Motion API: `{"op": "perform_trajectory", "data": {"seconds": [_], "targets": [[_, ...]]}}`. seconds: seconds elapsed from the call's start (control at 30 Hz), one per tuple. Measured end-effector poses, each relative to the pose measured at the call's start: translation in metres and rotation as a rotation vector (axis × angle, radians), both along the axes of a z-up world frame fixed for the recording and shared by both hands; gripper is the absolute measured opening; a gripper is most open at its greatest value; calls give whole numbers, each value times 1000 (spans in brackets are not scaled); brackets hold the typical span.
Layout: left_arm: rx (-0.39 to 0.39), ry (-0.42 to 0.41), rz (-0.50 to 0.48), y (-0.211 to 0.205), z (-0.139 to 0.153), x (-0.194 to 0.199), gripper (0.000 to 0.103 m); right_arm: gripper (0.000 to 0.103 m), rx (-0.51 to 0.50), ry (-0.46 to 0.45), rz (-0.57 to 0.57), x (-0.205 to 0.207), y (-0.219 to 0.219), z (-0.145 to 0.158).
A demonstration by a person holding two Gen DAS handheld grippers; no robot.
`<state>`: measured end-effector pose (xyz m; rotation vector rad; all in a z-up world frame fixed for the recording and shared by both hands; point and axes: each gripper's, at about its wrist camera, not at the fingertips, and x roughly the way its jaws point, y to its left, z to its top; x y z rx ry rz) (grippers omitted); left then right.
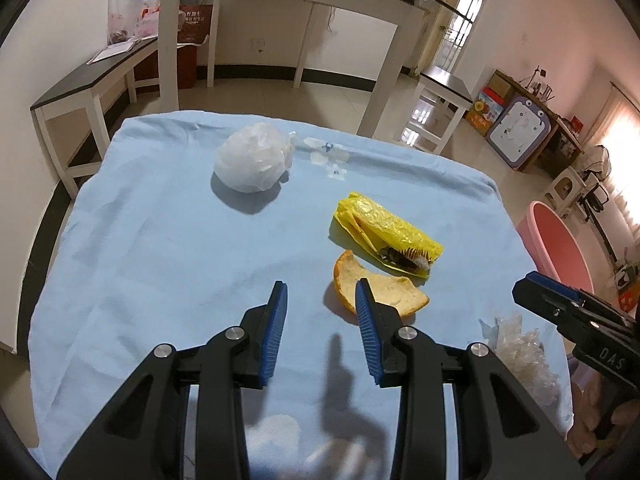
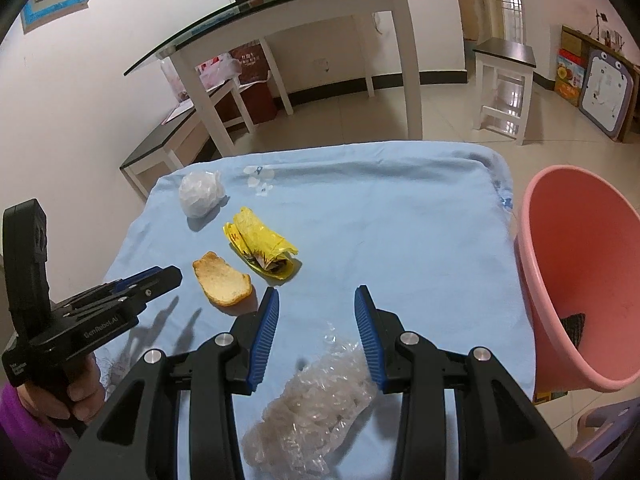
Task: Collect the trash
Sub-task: 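Move both grippers back over the table toward the yellow wrapper and bread crust, then grasp the yellow wrapper with the right gripper while the left grasps the bread crust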
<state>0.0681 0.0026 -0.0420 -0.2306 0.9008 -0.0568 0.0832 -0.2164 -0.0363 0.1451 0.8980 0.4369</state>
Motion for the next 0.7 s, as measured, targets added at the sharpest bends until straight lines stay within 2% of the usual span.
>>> {"op": "perform_trajectory", "data": {"seconds": [0.17,0.33,0.57,0.7], "targets": [[-20,5,-17,-5,-4,4,35,39,-7,13,27,13,10,2],[-20,-4,-26,-10,-7,11,35,39,-26,30,100,33,30,5],[-16,23,-11,-10,-17,24,35,39,-77,61,194,56,62,5],[-38,37,-15,-8,-21,26,17,39,-106,91,231,71,77,0]]}}
